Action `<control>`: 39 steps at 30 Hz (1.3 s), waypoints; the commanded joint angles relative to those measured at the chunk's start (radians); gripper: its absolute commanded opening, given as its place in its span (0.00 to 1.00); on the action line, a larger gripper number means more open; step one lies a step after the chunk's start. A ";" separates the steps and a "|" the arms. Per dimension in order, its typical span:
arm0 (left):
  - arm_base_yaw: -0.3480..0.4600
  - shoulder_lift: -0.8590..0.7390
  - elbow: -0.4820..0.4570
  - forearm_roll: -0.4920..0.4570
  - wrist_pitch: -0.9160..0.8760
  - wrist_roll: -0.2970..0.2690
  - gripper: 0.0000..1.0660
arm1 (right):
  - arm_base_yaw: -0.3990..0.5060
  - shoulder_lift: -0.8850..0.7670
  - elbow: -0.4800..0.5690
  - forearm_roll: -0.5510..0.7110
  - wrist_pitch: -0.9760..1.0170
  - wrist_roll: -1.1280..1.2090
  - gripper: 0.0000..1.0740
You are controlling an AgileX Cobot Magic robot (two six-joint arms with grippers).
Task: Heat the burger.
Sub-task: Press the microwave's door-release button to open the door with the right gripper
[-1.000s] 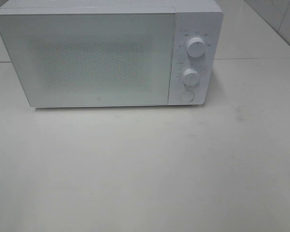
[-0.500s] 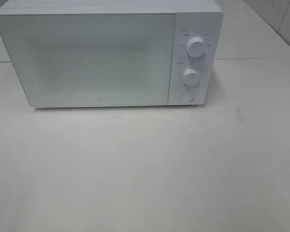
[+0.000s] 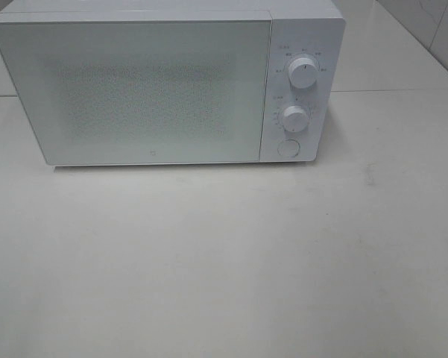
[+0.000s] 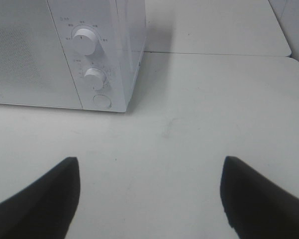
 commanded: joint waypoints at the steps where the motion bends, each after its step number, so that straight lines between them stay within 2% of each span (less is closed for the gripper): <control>1: 0.000 -0.015 0.004 0.001 -0.013 -0.007 0.94 | -0.008 0.078 -0.010 -0.007 -0.097 -0.015 0.71; 12: 0.000 -0.015 0.004 0.001 -0.013 -0.007 0.94 | -0.008 0.377 -0.010 -0.007 -0.374 -0.015 0.71; 24: 0.000 -0.015 0.004 0.001 -0.013 -0.007 0.94 | -0.008 0.592 -0.005 -0.007 -0.621 -0.015 0.71; 31: 0.000 -0.015 0.004 0.001 -0.013 -0.007 0.94 | -0.008 0.694 0.114 -0.007 -0.932 -0.015 0.71; 39: 0.000 -0.015 0.004 0.001 -0.013 -0.007 0.94 | -0.008 0.774 0.224 0.005 -1.194 -0.088 0.71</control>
